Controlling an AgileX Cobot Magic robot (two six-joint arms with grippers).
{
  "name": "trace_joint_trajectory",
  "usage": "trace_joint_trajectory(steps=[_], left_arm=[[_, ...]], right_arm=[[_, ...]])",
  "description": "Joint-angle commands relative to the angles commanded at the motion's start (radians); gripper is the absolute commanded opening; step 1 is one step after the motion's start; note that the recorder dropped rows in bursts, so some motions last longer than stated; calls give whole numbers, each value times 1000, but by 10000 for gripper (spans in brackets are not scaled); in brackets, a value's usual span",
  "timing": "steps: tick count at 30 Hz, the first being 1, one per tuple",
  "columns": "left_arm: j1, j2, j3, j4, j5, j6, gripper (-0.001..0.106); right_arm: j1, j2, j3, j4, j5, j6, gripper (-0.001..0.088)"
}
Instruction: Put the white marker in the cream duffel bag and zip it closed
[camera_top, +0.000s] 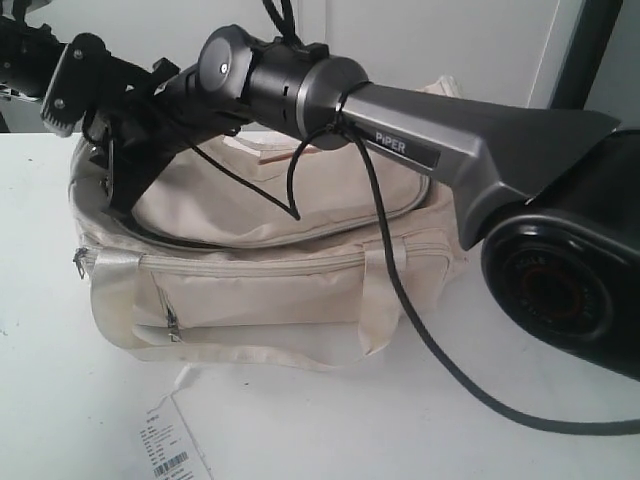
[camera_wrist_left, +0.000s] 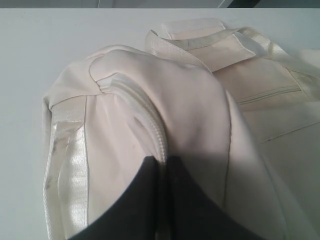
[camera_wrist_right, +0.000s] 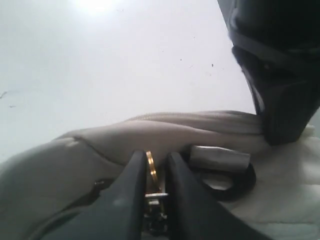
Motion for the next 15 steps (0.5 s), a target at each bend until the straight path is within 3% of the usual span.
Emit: trace_joint_trajectory(steps=[5, 15], left_arm=[[0, 0, 0, 0, 0, 0, 3], [0, 0, 0, 0, -13, 0, 3]], right_arm=[[0, -15, 0, 2, 26, 101, 0], [0, -15, 0, 22, 147, 103, 0]])
